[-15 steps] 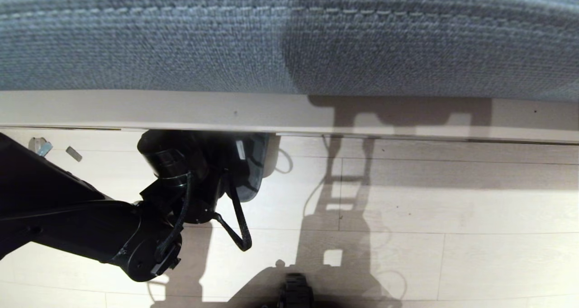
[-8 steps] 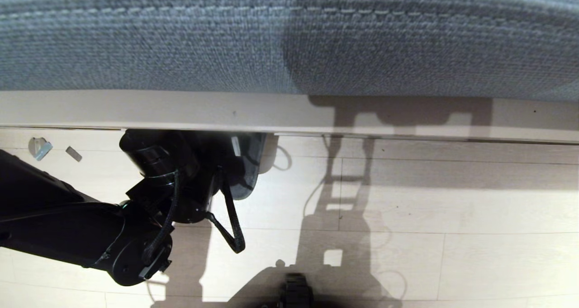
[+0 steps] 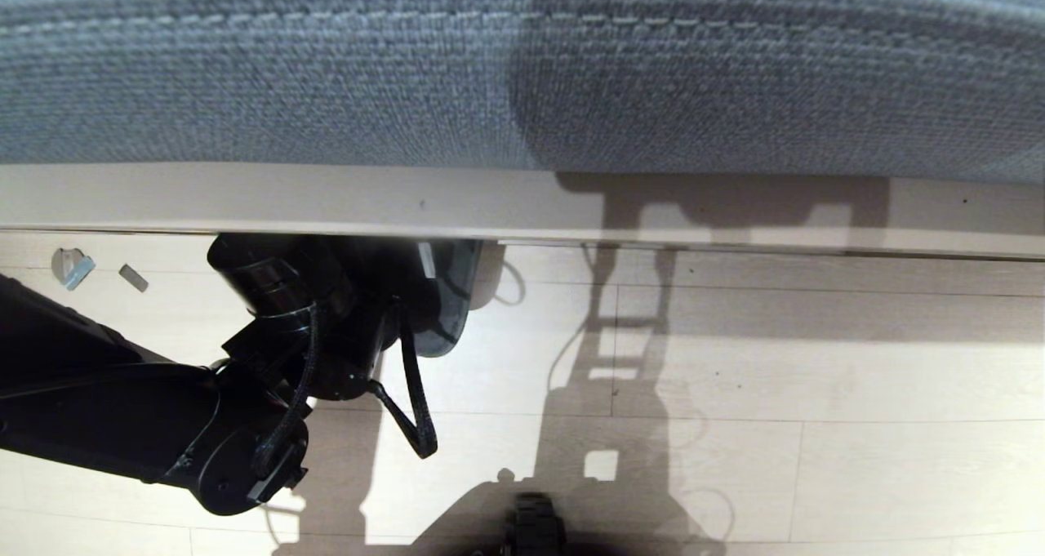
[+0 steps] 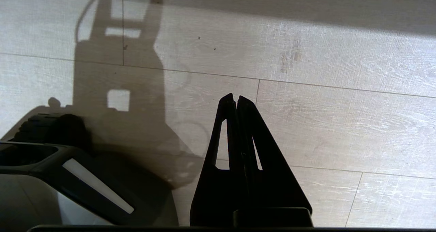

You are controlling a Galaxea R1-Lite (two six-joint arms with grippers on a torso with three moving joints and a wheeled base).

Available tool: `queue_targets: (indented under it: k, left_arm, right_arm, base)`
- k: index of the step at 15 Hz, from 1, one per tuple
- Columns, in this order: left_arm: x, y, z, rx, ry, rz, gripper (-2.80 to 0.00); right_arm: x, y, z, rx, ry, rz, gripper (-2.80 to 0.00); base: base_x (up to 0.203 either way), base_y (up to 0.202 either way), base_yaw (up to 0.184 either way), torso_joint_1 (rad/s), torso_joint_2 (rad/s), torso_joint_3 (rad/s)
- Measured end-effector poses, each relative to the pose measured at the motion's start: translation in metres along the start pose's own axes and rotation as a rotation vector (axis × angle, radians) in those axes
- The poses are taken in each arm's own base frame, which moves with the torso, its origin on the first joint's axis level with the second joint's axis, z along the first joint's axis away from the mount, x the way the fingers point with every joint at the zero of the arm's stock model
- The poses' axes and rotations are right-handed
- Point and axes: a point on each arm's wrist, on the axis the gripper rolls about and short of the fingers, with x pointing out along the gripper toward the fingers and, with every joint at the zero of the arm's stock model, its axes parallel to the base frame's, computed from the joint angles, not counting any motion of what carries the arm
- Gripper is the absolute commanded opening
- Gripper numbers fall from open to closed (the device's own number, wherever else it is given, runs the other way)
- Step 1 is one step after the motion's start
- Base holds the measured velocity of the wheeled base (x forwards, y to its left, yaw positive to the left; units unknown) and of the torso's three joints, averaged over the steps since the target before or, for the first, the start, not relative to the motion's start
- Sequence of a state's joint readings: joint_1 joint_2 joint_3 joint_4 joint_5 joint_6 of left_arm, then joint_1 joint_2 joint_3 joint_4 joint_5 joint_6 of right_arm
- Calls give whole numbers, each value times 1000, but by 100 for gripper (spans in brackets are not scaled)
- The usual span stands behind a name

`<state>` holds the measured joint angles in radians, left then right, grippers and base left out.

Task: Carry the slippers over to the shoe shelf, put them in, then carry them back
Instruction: Place the slippers into the shoe cabinet

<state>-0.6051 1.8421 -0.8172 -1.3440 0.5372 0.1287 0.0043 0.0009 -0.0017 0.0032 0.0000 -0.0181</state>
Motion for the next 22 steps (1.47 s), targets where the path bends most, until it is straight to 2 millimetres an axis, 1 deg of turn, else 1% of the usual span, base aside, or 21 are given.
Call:
queue_targets:
  k: [7,11,14,18,22]
  left_arm:
    - [-1,0,1,3,-2,-7,-280]
    - [-1,0,1,3,-3,-21,-280]
    - [2,-2,3,-6,-17,-28,-280]
    - [16,-9,13,-22,-71,-42,-280]
    - [34,-21,10,-12,-104,-31,-280]
  right_arm:
    - [0,0,0,0,-1,0,-280]
    - [0,0,0,0,1,1,-280]
    - [0,0,0,0,0,1,-280]
    - [0,0,0,0,0,0,-280]
    - [0,0,0,0,0,0,-280]
  base:
    - [-9,0,1,0,1,0]
    - [-177,0,-1,6,2,4]
    - [-35,0,-1,1,0,2]
    - [0,0,0,0,0,0]
    - [0,0,0,0,0,0]
